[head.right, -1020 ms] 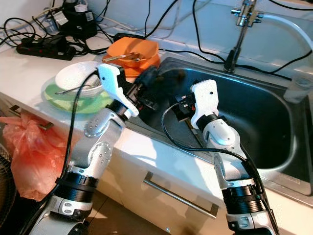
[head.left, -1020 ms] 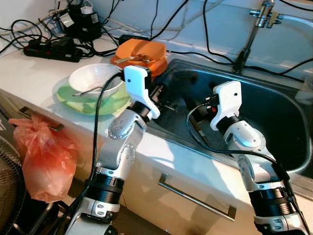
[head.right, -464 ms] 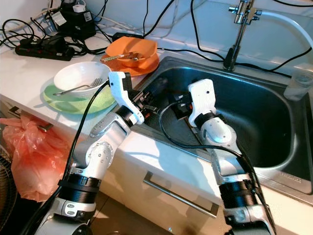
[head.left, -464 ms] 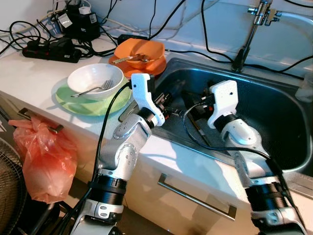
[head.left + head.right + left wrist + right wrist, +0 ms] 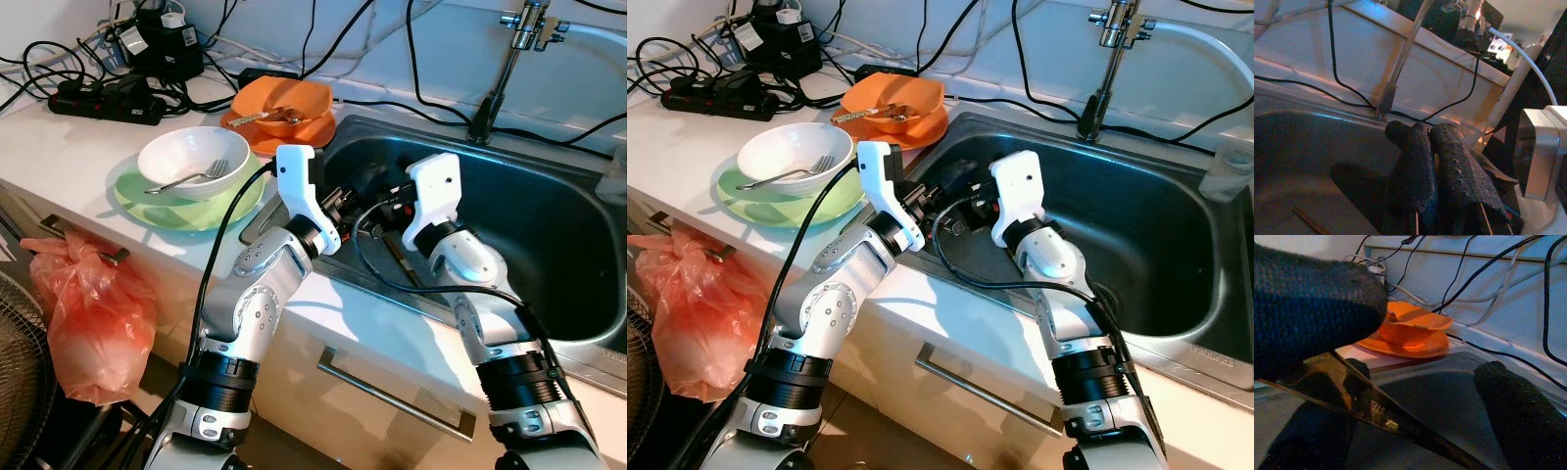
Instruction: Kitchen organization
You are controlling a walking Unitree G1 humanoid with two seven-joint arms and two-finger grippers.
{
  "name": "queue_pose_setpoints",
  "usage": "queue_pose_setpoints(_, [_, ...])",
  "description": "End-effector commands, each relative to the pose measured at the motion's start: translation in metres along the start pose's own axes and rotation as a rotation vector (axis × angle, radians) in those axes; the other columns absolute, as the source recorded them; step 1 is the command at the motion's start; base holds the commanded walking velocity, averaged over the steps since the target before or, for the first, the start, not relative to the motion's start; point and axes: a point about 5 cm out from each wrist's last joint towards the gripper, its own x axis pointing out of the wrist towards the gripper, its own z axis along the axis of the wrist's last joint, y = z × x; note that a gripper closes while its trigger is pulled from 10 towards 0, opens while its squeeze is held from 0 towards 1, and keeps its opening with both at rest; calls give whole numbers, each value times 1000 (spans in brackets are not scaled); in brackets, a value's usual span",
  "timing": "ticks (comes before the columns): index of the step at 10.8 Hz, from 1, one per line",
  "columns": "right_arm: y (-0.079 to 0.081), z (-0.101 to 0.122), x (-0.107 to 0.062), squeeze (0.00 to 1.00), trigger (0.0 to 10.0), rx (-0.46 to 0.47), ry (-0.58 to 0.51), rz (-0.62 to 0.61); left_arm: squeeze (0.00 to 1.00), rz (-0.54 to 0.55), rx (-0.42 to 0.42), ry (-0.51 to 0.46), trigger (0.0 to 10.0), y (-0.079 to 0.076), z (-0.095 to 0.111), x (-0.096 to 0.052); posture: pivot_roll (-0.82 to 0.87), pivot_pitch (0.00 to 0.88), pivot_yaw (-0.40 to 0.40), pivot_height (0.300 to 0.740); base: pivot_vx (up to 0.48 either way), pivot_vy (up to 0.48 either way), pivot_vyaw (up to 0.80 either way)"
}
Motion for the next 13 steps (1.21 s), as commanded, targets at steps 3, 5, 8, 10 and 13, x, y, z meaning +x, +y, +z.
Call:
queue_pose_setpoints(3, [-2,2,0,0,0,12,-18,-5,0,5,15,-3,0,0,3,-1,-31,0,30,740,0,0,0])
queue_pose_setpoints(5, [-3,1,0,0,0,17,-17,-17,0,51,43,1,0,7,3,-3,-32,0,31,740,0,0,0])
queue_pose_setpoints(8, [-4,1,0,0,0,17,-17,-20,0,74,48,5,0,10,2,-4,-33,0,30,740,0,0,0])
queue_pose_setpoints(10, [-7,1,0,0,0,15,-18,-33,0,84,53,2,0,12,3,-4,-35,0,30,740,0,0,0])
queue_pose_setpoints(13, [-9,1,-1,0,0,7,-17,-46,0,111,57,-5,0,14,3,-5,-36,0,26,740,0,0,0])
